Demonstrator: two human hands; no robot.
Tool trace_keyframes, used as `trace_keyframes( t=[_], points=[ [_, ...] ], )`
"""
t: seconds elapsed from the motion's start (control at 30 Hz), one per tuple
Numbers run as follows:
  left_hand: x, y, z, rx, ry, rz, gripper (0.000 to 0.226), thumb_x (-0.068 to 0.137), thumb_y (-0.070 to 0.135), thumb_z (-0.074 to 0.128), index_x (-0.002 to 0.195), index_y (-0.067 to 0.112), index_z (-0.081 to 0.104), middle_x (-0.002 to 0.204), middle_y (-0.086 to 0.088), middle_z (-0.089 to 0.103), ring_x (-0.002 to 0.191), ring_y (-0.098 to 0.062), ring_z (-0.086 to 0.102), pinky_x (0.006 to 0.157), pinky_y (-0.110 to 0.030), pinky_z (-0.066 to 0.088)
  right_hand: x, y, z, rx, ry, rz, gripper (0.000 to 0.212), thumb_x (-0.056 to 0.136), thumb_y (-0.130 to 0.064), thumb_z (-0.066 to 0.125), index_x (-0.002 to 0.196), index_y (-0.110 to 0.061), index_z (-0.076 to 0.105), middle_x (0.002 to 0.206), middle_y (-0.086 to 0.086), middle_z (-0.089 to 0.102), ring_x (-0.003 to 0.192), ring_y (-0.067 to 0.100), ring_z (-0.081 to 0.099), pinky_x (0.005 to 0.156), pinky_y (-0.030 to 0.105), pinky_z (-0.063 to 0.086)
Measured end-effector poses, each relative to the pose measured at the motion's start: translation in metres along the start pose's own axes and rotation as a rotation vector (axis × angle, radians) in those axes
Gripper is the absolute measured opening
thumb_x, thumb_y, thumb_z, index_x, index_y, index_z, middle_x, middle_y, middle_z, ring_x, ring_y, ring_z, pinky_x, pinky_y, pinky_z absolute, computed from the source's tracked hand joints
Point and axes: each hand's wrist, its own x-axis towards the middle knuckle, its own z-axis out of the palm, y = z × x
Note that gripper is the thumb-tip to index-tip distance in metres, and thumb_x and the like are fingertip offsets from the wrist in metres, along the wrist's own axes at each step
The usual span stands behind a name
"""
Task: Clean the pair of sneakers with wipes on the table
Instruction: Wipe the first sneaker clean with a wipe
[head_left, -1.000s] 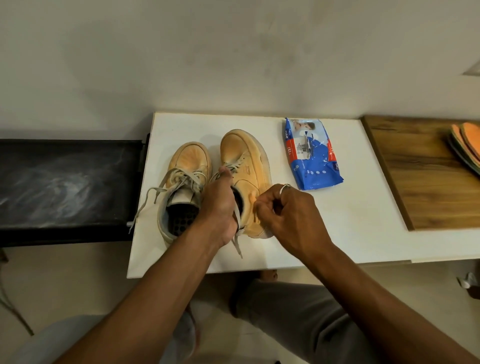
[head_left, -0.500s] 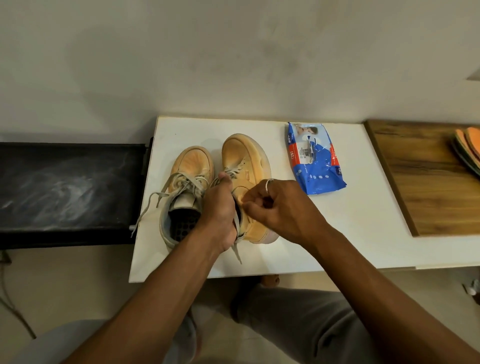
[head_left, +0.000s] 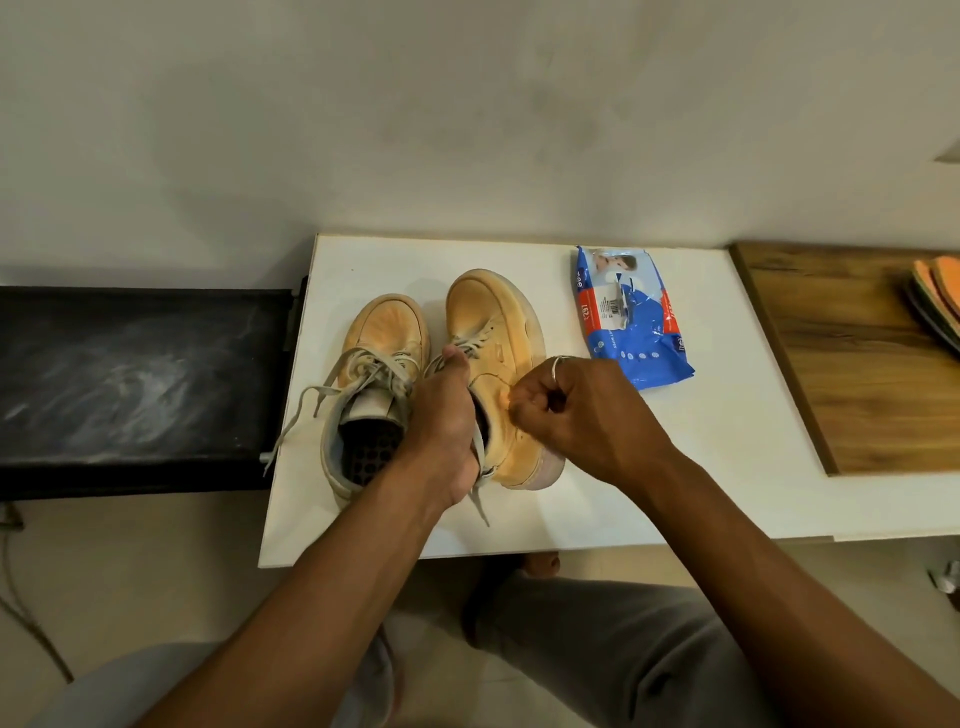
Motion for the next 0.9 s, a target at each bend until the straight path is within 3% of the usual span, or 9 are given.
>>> trace_keyframes(
  t=[0.1,0.27,0.4,0.5,0.6,0.67,0.77,0.83,0.9],
  points=[
    [-0.001,0.001,-0.001,0.001,0.004,-0.004,0.043,0.106,0.049,0.037,0.126,0.022,0.064,0.118,-0.011,0.071,0.108,-0.032,0.067,0.099,-0.057,0.051,-0.01,0.001,-0.002,0.015,-0.098,0.009,0.015,0.087,-0.028,0.071,0.089,-0.014,0.074,0.085,-0.002,0.071,0.078,0.013,0.065,0.071,0.024,0.056],
    [-0.002,0.002,0.003,0.01,-0.015,0.02,0.044,0.107,0.048,0.035,0.125,0.02,0.064,0.114,-0.01,0.072,0.106,-0.029,0.068,0.099,-0.054,0.052,0.006,0.001,0.0,-0.05,0.102,0.016,0.019,0.09,-0.03,0.067,0.085,-0.012,0.071,0.081,0.002,0.069,0.075,0.017,0.064,0.07,0.037,0.058],
    [0.0,-0.001,-0.001,0.011,-0.007,0.017,0.042,0.108,0.044,0.035,0.106,0.021,0.069,0.101,-0.008,0.077,0.097,-0.027,0.072,0.088,-0.047,0.058,0.0,-0.008,0.004,0.011,-0.009,-0.092,0.014,0.09,-0.032,0.068,0.093,-0.02,0.075,0.085,-0.005,0.071,0.077,0.012,0.064,0.07,0.028,0.057],
    [-0.001,0.001,0.001,0.027,-0.012,0.008,0.043,0.108,0.047,0.035,0.115,0.02,0.068,0.104,-0.009,0.075,0.097,-0.027,0.071,0.086,-0.047,0.057,-0.004,0.001,-0.002,0.028,-0.075,0.012,0.015,0.087,-0.031,0.07,0.091,-0.017,0.073,0.084,-0.005,0.07,0.078,0.014,0.065,0.071,0.024,0.056],
    [-0.003,0.002,0.004,0.043,-0.011,0.016,0.047,0.107,0.05,0.035,0.128,0.019,0.063,0.114,-0.01,0.072,0.106,-0.03,0.068,0.098,-0.054,0.053,0.009,0.009,-0.002,-0.065,0.049,0.081,0.024,0.089,-0.036,0.067,0.091,-0.012,0.071,0.084,0.002,0.069,0.078,0.017,0.065,0.074,0.034,0.059],
    [-0.001,0.0,0.003,0.042,-0.007,0.023,0.044,0.107,0.048,0.035,0.122,0.019,0.065,0.112,-0.01,0.073,0.103,-0.028,0.069,0.095,-0.051,0.054,0.012,0.005,0.002,-0.072,0.089,0.032,0.024,0.09,-0.035,0.065,0.092,-0.012,0.071,0.084,0.002,0.069,0.078,0.016,0.064,0.074,0.039,0.058],
    [0.001,0.0,0.0,0.028,-0.013,0.011,0.044,0.108,0.046,0.034,0.116,0.02,0.068,0.108,-0.008,0.075,0.1,-0.026,0.071,0.087,-0.045,0.057,0.002,-0.003,0.004,0.008,-0.022,-0.057,0.015,0.089,-0.031,0.068,0.093,-0.018,0.074,0.086,-0.005,0.07,0.077,0.012,0.064,0.071,0.028,0.058],
    [0.0,0.001,0.002,0.029,-0.004,0.002,0.045,0.108,0.047,0.034,0.12,0.018,0.066,0.112,-0.009,0.074,0.103,-0.028,0.07,0.092,-0.05,0.055,-0.003,0.001,-0.003,0.023,-0.084,-0.019,0.01,0.087,-0.03,0.071,0.088,-0.02,0.073,0.083,-0.009,0.07,0.077,0.01,0.064,0.069,0.021,0.055],
    [-0.001,0.002,0.003,0.027,0.003,0.006,0.041,0.106,0.049,0.037,0.12,0.02,0.064,0.117,-0.009,0.071,0.108,-0.029,0.067,0.099,-0.054,0.052,0.002,0.009,-0.006,-0.021,-0.021,0.052,0.013,0.086,-0.031,0.071,0.085,-0.019,0.07,0.081,-0.005,0.069,0.076,0.013,0.065,0.071,0.026,0.058]
  ],
)
